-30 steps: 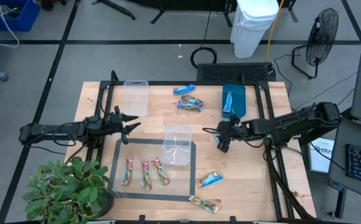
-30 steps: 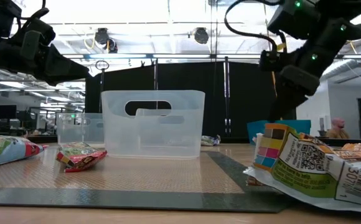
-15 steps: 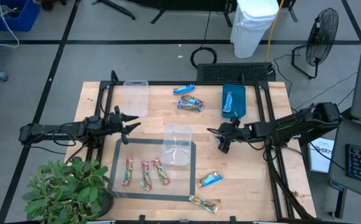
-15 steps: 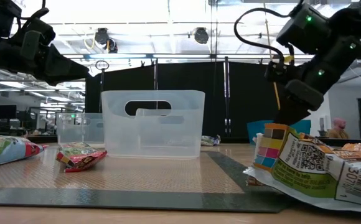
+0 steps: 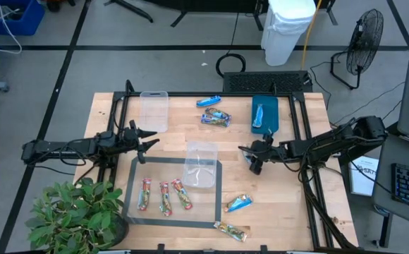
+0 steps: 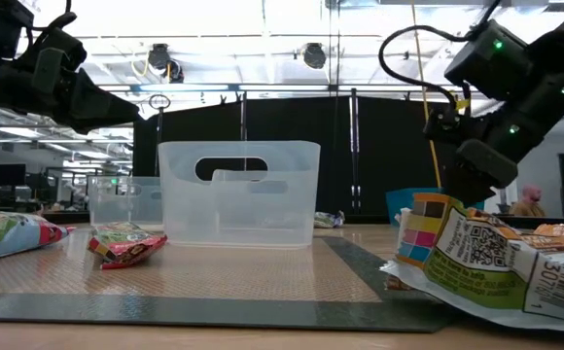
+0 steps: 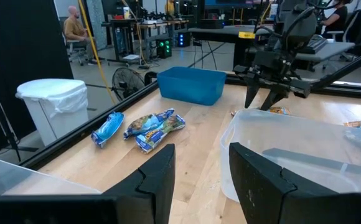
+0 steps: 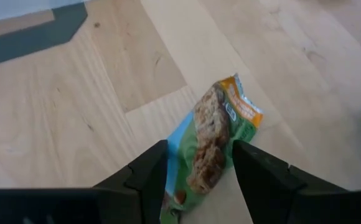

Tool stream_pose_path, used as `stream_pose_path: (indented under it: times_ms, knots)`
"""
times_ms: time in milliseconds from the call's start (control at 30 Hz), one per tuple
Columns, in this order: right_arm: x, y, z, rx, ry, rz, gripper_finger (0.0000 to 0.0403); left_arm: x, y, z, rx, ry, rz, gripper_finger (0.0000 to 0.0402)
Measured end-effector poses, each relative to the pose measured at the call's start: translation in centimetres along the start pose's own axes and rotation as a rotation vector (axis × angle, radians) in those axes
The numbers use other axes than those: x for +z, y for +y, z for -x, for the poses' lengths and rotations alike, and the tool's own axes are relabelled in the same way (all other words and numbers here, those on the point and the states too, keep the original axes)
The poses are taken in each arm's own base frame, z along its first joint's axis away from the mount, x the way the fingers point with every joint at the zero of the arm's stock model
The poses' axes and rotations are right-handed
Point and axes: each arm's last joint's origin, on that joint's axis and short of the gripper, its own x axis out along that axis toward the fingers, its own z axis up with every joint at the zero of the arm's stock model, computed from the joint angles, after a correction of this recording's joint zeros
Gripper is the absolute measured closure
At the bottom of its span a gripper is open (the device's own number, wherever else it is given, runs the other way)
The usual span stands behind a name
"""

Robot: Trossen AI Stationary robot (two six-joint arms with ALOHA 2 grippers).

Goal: Pick and place Granola Bars by type
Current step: Put the yellow granola bar into the blue bin

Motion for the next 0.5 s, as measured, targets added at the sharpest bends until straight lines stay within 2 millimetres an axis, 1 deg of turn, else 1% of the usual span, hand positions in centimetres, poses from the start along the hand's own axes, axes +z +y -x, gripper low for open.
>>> stream_pose_path:
  times_ms: [300, 400, 500]
  knots:
    - [-0.02, 0.0, -0.04, 0.005, -0.017, -0.006, 0.0237, 0.0, 0.0, 0.0, 0.0, 0.0, 0.0, 0.0245]
    - [0.0, 0.01, -0.04, 0.007, -0.019, -0.008, 0.0257, 0.0, 0.0, 0.0, 0.0, 0.0, 0.0, 0.0245]
    - [0.0, 0.02, -0.04, 0.011, -0.017, -0.007, 0.0289, 0.0, 0.0, 0.0, 0.0, 0.0, 0.0, 0.0245]
